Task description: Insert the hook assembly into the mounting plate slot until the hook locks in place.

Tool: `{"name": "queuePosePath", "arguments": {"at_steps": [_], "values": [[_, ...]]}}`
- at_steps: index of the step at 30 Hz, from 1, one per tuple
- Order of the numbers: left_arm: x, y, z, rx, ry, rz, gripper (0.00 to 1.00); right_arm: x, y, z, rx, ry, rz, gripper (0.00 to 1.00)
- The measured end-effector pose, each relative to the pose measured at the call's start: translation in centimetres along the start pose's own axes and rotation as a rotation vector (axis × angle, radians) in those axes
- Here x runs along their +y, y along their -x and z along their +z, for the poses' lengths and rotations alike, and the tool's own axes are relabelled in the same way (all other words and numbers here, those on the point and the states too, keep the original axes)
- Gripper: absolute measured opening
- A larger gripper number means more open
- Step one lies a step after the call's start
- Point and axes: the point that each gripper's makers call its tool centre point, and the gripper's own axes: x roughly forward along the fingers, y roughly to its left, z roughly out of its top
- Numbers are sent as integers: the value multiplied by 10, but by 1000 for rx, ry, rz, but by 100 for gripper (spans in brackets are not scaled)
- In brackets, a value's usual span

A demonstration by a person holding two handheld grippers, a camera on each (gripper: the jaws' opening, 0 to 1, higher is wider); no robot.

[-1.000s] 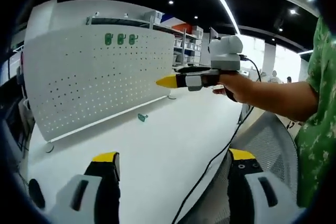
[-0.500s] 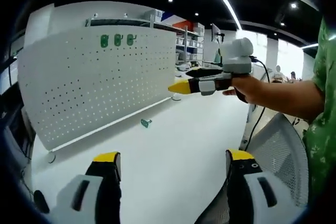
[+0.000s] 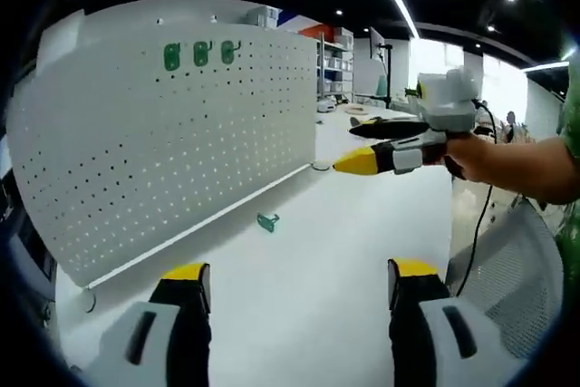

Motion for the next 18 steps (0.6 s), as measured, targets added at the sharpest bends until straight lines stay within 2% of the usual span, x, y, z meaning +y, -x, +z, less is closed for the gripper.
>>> {"name": "queuePosePath", "arguments": {"at_steps": [8,18], "values": [[8,-36,-3,50,-3,-9,80,-8,-14,-8,19,1,11,74],[16,-85,1,86,0,-5,77,-10,-36,-16,38,19,40,72]]}}
